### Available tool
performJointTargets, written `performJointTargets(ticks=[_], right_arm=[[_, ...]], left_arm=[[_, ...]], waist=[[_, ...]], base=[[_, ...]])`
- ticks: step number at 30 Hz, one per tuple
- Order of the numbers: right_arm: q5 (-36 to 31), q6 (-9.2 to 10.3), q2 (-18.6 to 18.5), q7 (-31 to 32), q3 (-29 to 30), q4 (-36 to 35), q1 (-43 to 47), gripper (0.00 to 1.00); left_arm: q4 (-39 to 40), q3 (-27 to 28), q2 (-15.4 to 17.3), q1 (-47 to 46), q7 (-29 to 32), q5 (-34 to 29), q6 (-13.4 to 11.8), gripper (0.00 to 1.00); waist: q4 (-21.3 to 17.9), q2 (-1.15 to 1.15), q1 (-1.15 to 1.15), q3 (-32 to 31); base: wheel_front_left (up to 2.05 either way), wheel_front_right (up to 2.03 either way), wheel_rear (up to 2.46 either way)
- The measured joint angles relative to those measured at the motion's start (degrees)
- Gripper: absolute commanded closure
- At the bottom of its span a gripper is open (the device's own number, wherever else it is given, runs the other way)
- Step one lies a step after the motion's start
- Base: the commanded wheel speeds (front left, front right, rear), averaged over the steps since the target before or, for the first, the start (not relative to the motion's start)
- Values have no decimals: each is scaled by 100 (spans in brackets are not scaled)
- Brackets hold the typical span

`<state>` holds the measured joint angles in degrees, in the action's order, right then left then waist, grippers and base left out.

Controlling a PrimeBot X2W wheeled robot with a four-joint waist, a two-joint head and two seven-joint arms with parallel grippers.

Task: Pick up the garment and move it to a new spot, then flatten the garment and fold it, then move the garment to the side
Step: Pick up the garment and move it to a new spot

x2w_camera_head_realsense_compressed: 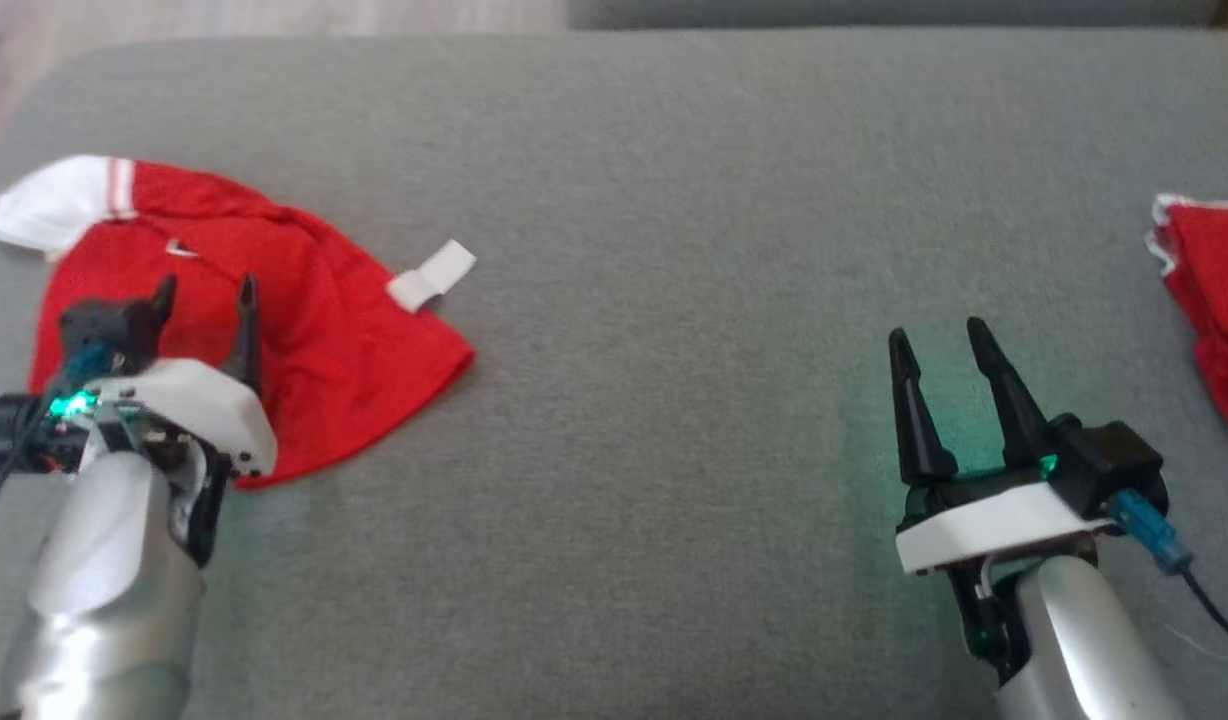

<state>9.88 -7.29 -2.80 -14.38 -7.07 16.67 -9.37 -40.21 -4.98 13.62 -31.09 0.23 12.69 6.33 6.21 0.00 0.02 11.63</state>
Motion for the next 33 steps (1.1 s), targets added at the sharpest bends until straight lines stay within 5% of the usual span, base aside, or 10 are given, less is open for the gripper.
performJointTargets(ticks=[6,12,13,14,22,33], right_arm=[[-32,0,0,0,10,-86,-138,0],[-32,0,-1,0,37,-144,-187,0],[-32,0,-1,0,44,-146,-187,0],[-31,0,-1,0,54,-149,-186,0],[-31,0,-1,0,87,-122,-183,0],[99,0,0,0,-8,-76,-172,0]], left_arm=[[-1073,-316,99,-464,1213,-57,75,0],[-1504,-270,245,-929,1615,159,76,0],[-1548,-260,248,-963,1644,205,77,42],[-1571,-250,254,-981,1642,261,78,98],[-1637,-224,76,-878,959,877,78,100],[-178,-836,-755,-534,160,1879,123,100]], waist=[[-268,0,0,314],[-478,0,-2,506],[-502,0,-2,519],[-520,0,-2,528],[-528,0,-1,336],[-629,0,-2,-67]], base=[[0,0,0],[0,0,0],[0,0,0],[0,0,0],[0,0,0],[0,0,0]])
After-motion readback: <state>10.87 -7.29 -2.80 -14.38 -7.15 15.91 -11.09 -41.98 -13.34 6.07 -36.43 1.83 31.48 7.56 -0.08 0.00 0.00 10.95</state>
